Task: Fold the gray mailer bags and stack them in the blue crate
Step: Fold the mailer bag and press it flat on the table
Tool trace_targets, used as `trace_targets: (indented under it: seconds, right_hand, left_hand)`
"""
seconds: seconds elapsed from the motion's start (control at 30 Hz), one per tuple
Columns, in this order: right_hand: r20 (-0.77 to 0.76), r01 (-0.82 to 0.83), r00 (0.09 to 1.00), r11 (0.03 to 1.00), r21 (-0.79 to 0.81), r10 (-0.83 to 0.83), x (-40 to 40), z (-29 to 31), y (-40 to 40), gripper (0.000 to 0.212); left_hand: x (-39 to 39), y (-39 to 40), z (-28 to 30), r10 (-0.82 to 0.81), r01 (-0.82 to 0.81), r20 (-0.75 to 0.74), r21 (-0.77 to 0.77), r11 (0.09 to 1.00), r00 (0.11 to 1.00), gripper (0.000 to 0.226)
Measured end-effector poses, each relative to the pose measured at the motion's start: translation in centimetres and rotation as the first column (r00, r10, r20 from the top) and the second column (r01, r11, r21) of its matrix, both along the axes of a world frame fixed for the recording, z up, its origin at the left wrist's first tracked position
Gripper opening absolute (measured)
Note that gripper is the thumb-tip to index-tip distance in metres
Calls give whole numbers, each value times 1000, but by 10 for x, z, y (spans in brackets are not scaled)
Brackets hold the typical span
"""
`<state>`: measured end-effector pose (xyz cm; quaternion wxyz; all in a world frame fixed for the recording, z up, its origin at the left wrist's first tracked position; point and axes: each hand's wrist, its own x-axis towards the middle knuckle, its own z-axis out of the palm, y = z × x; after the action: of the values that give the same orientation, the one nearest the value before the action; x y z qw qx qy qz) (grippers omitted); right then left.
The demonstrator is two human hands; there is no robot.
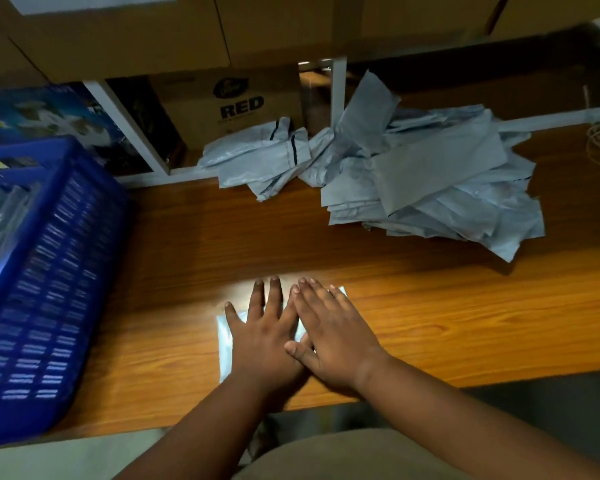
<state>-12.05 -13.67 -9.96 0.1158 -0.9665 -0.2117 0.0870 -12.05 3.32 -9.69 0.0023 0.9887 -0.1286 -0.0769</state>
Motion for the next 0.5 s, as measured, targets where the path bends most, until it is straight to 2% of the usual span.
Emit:
trace_targets:
  seconds: [0.17,0.33,0.5]
  right_hand:
    - [7,22,1000,1000,-10,-21,1,-3,-1,88]
    - [-19,24,1000,999,-39,-25,4,-3,-7,85]
    - [-71,17,997,997,-71,-22,5,4,-12,84]
  left_hand:
    - [0,2,1,-12,12,-12,-1,1000,1000,80]
    - [-2,35,3,-99,98,-11,-48,994,995,85]
    - [-19,76,10,-21,16,-46,-110,994,999,100]
